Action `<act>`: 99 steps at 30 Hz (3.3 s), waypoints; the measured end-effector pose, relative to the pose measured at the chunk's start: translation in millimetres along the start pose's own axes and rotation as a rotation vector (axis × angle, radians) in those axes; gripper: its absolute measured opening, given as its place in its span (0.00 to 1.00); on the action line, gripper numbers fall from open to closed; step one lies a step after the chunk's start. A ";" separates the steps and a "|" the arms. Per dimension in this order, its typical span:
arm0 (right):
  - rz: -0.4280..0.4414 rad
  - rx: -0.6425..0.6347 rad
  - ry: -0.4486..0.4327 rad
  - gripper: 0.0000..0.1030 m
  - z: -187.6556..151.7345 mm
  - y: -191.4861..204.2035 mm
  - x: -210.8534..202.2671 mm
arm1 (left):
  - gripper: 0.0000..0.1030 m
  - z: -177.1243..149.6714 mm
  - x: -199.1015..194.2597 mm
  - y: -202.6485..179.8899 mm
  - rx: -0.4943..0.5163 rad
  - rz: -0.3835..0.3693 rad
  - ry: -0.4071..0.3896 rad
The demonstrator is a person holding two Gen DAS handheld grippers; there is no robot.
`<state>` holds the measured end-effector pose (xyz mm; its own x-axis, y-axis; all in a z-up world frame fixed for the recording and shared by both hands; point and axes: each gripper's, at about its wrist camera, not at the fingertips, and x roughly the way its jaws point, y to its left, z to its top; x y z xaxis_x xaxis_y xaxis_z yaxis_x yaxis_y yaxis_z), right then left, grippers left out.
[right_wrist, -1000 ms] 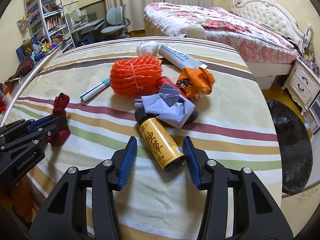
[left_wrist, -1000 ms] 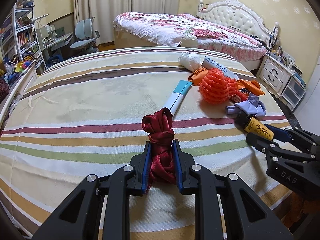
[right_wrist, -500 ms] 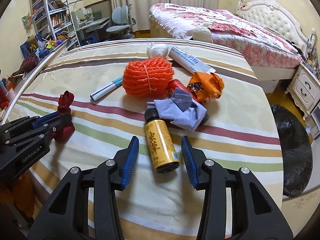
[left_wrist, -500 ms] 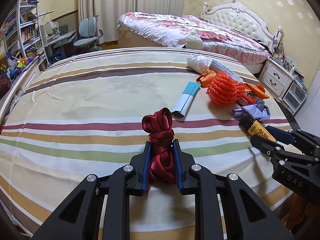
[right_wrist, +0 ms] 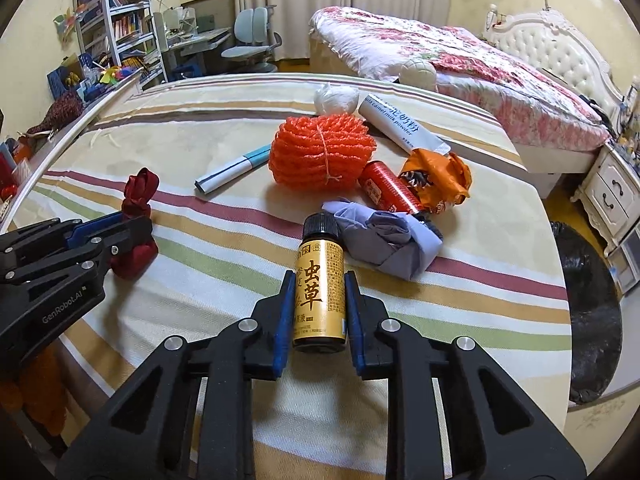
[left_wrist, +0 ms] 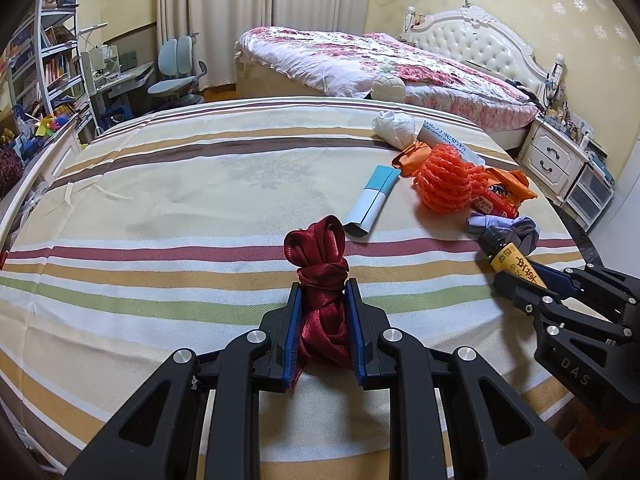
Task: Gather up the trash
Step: 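Grasp the gold bottle with the right tool while the left tool holds the red cloth, then carry the red cloth and gold bottle in both tools over the black bin, then open both tools to drop the cloth and bottle into the bin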
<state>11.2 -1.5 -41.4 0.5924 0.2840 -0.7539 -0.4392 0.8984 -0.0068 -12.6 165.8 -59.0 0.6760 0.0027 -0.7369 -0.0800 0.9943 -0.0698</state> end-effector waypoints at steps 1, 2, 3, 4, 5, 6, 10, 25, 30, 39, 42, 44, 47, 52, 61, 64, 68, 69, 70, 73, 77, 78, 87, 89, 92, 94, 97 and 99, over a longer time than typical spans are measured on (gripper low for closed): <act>0.001 0.003 -0.009 0.22 0.0 -0.7 -3.2 | 0.21 0.3 -0.7 0.0 -0.002 0.000 -0.002; 0.001 0.009 -0.021 0.22 -0.2 -2.4 -8.1 | 0.21 0.4 -1.8 -0.7 -0.003 -0.002 -0.004; 0.000 0.014 -0.030 0.22 -0.1 -3.8 -11.4 | 0.22 0.9 -3.0 -1.7 -0.003 -0.005 -0.005; -0.001 0.022 -0.041 0.22 -0.1 -6.5 -15.9 | 0.21 1.3 -4.1 -2.9 -0.003 -0.010 -0.006; -0.004 0.030 -0.051 0.22 -0.2 -9.2 -19.9 | 0.21 1.9 -5.9 -4.9 0.000 -0.015 -0.009; -0.008 0.038 -0.060 0.22 0.2 -11.8 -23.0 | 0.21 2.6 -8.2 -7.4 0.006 -0.018 -0.015; -0.030 0.079 -0.099 0.22 -0.4 -28.2 -38.3 | 0.21 7.1 -16.6 -23.0 0.038 -0.045 -0.040; -0.222 0.257 -0.209 0.22 -7.8 -137.7 -84.1 | 0.21 41.3 -24.3 -142.7 0.215 -0.208 -0.127; -0.293 0.312 -0.222 0.22 -14.6 -181.7 -89.2 | 0.21 53.5 -14.1 -189.9 0.275 -0.256 -0.128; -0.364 0.411 -0.215 0.22 -27.4 -254.3 -81.3 | 0.21 72.1 15.7 -265.4 0.353 -0.304 -0.126; -0.393 0.419 -0.208 0.22 -30.9 -270.3 -75.7 | 0.21 76.8 30.4 -282.9 0.368 -0.309 -0.109; -0.401 0.432 -0.202 0.22 -33.1 -281.2 -71.0 | 0.21 78.4 38.1 -295.5 0.384 -0.313 -0.103; -0.406 0.447 -0.197 0.23 -35.9 -291.9 -65.4 | 0.21 80.1 48.3 -311.1 0.401 -0.314 -0.093; -0.406 0.470 -0.190 0.23 -38.5 -307.1 -57.2 | 0.21 81.1 63.8 -331.4 0.426 -0.310 -0.078; -0.408 0.503 -0.178 0.23 -44.3 -323.2 -48.6 | 0.21 79.2 80.5 -352.2 0.460 -0.291 -0.050; -0.410 0.514 -0.174 0.23 -46.6 -327.0 -47.1 | 0.21 79.4 84.0 -355.9 0.466 -0.284 -0.045; -0.412 0.524 -0.170 0.23 -46.6 -329.7 -44.5 | 0.21 79.7 88.1 -359.8 0.477 -0.277 -0.041; -0.413 0.526 -0.168 0.23 -47.1 -330.6 -44.0 | 0.22 79.1 88.6 -360.0 0.478 -0.276 -0.040; -0.413 0.528 -0.167 0.23 -47.3 -332.0 -44.1 | 0.23 78.9 89.6 -360.5 0.478 -0.274 -0.038; -0.424 0.539 -0.176 0.26 -49.1 -333.3 -44.6 | 0.34 78.2 91.5 -361.2 0.476 -0.272 -0.030; -0.437 0.553 -0.183 0.37 -51.3 -333.6 -45.6 | 0.53 76.4 90.5 -359.2 0.471 -0.267 -0.037; -0.438 0.554 -0.182 0.37 -51.6 -333.1 -45.8 | 0.57 76.2 90.2 -358.3 0.469 -0.264 -0.038; -0.452 0.555 -0.184 0.47 -53.8 -324.1 -53.8 | 0.71 79.4 82.8 -341.1 0.431 -0.239 -0.050; -0.446 0.553 -0.181 0.48 -54.2 -318.3 -54.6 | 0.71 78.1 77.7 -333.5 0.425 -0.235 -0.054; -0.433 0.546 -0.176 0.53 -54.7 -306.8 -55.5 | 0.71 76.4 69.8 -320.2 0.416 -0.221 -0.058; -0.421 0.547 -0.172 0.53 -56.1 -299.6 -55.6 | 0.71 75.7 65.7 -310.5 0.405 -0.212 -0.054; -0.391 0.545 -0.157 0.53 -58.2 -284.5 -53.9 | 0.71 70.5 57.8 -291.5 0.379 -0.202 -0.045; -0.376 0.534 -0.151 0.53 -57.9 -272.3 -53.4 | 0.71 66.2 52.5 -277.9 0.368 -0.189 -0.044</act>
<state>60.1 -280.7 -37.3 0.7448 -0.0719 -0.6635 0.1872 0.9768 0.1043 93.6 -103.3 -33.8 0.6852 -0.1867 -0.7040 0.3098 0.9495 0.0498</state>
